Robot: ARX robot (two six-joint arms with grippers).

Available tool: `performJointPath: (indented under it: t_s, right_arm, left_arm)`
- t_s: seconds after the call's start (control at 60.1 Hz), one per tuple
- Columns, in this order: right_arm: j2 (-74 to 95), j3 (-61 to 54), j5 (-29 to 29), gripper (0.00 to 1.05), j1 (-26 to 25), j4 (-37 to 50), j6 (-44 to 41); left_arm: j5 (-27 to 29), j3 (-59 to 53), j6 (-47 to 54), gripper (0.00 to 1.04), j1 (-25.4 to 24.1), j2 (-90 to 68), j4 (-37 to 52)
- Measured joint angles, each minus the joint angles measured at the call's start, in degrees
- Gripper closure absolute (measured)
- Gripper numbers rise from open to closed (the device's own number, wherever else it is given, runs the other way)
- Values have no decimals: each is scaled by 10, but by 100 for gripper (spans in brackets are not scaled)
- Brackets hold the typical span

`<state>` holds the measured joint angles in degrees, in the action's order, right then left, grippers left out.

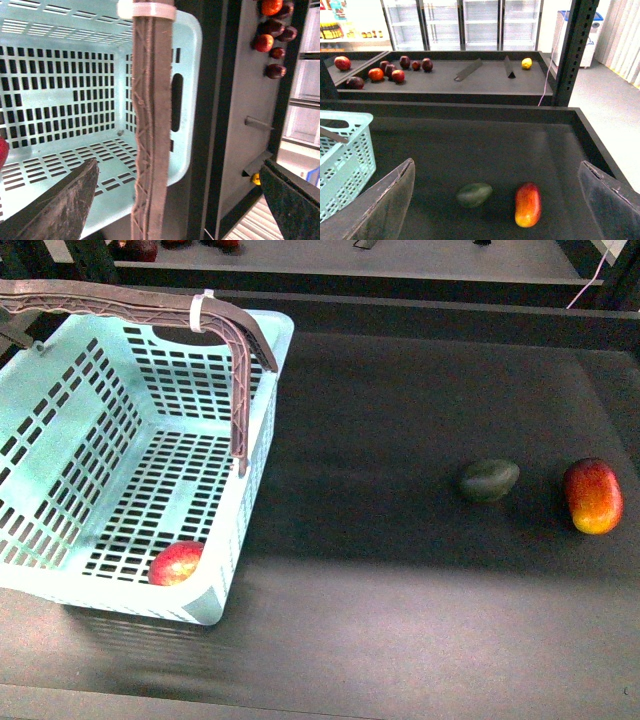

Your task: Pick apple with right arm and hold basket with left

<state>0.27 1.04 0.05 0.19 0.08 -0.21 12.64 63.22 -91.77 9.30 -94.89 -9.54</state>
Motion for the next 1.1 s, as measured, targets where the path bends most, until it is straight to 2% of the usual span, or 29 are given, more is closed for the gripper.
performJointPath:
  t_s: [0.2,0.233,0.283,0.299,0.366,0.433,0.482,0.582,0.699,0.815,0.882,1.098]
  right_arm:
    - [0,0,0,9,0,0,0]
    - [0,0,0,9,0,0,0]
    - [0,0,0,9,0,0,0]
    - [0,0,0,9,0,0,0]
    - [0,0,0,9,0,0,0]
    - [0,0,0,9,0,0,0]
    - [0,0,0,9,0,0,0]
    - [0,0,0,9,0,0,0]
    - [0,0,0,9,0,0,0]
    - [0,0,0,9,0,0,0]
    - [0,0,0,9,0,0,0]
    - [0,0,0,9,0,0,0]
  left_arm:
    - [0,-3,4,7,0,9,2]
    - [-11,-17,35,9,-1,9,36]
    - [-43,-90,177,20,-7,18,224]
    - [-45,-105,204,22,-8,20,255]
    - [-57,-225,476,38,-16,41,493]
    - [-63,-285,666,50,-24,71,593]
    - [-67,-315,757,60,-30,99,626]
    - [-73,-372,854,79,-40,146,645]
    - [-85,-434,893,102,-48,188,647]
    - [-94,-479,905,102,-57,239,647]
    - [-123,-503,907,102,-81,270,642]
    - [-126,-556,909,102,-91,357,604]
